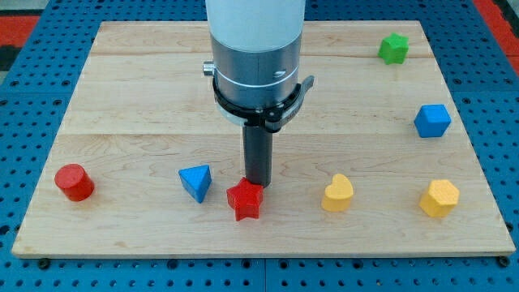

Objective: Slide red circle towards bottom center

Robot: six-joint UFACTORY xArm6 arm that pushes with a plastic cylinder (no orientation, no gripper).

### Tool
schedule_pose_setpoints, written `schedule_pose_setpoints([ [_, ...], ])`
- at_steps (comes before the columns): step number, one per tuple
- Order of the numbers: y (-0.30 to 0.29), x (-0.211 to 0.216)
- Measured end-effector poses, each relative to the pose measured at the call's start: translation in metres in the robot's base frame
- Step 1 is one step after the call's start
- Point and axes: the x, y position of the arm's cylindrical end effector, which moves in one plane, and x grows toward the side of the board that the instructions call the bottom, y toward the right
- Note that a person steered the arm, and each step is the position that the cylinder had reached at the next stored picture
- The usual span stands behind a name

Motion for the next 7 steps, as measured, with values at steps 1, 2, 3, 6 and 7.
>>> schedule_pose_setpoints([
  [1,-0.045,-0.027],
  [2,-0.145,-0.028],
  [3,-0.259,-0.028],
  [6,-0.292,0.022],
  [7,-0.289,0.019],
])
